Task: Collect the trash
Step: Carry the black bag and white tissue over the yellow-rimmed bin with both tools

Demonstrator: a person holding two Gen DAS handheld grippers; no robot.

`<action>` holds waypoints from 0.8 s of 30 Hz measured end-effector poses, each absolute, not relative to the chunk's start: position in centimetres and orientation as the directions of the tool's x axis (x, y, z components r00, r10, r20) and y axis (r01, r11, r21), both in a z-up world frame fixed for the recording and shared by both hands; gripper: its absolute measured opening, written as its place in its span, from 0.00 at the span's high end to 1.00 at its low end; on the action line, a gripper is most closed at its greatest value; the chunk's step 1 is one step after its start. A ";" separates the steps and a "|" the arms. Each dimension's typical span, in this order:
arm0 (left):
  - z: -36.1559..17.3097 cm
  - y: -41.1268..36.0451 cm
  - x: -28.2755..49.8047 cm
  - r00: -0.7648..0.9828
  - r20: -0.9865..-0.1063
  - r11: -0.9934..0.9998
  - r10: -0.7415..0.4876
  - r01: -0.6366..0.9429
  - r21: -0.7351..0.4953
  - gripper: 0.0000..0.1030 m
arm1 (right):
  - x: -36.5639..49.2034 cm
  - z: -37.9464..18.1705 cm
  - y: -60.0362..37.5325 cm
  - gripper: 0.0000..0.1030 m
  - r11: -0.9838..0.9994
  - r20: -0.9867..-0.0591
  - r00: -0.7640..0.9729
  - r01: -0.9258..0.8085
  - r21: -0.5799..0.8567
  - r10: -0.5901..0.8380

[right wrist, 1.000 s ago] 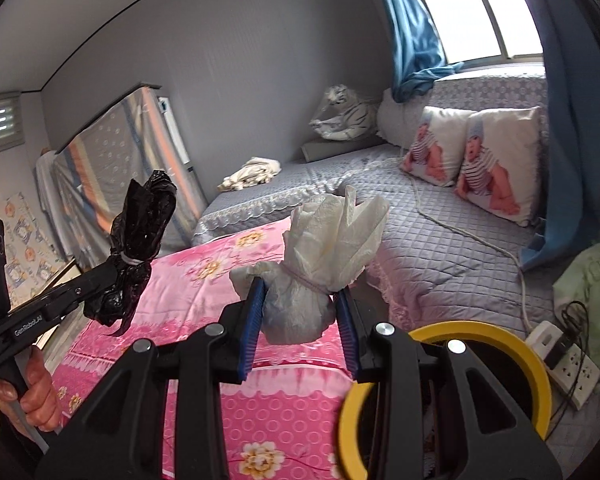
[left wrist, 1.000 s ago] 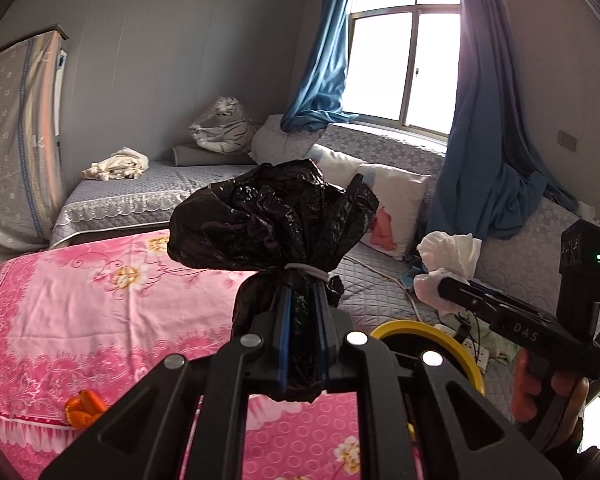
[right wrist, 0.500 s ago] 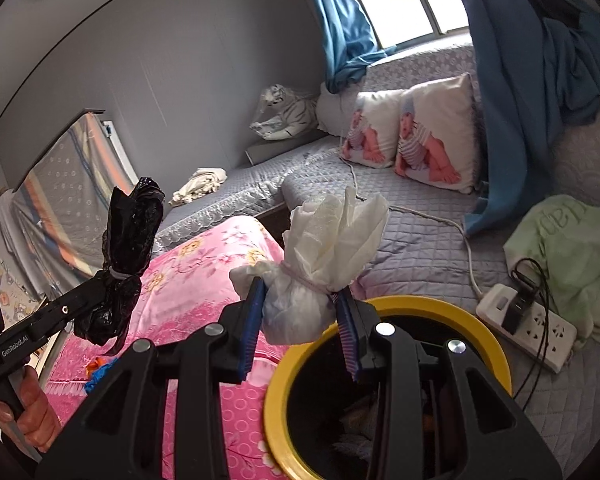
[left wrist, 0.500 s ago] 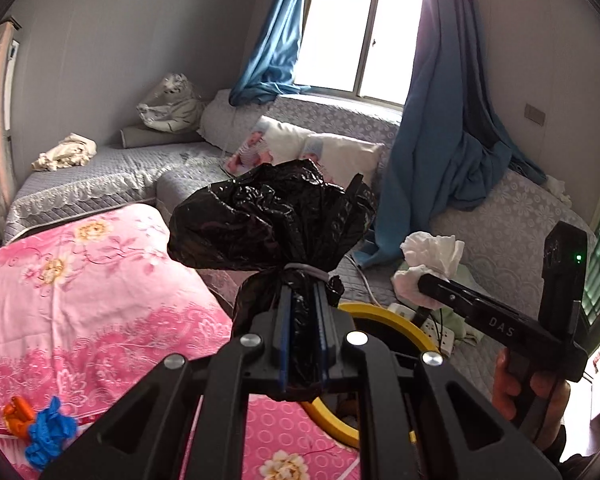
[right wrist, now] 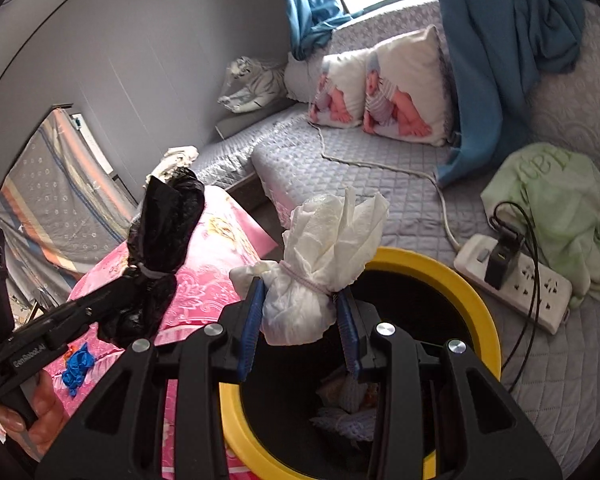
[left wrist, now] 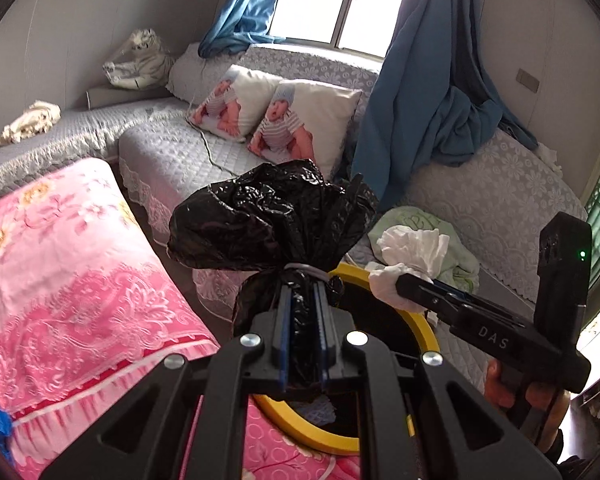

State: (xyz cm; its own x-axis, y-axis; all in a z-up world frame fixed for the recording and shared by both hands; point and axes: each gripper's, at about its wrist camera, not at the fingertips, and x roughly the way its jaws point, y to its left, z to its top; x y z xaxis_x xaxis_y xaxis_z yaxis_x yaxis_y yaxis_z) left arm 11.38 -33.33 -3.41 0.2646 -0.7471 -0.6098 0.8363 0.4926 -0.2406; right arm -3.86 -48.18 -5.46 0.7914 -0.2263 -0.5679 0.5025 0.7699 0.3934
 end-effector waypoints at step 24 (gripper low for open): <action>-8.4 -37.9 11.3 0.167 -0.703 0.477 -0.692 0.836 -0.270 0.85 | -4.9 -9.6 -51.7 0.62 0.669 -0.637 0.735 0.596 0.444 -0.233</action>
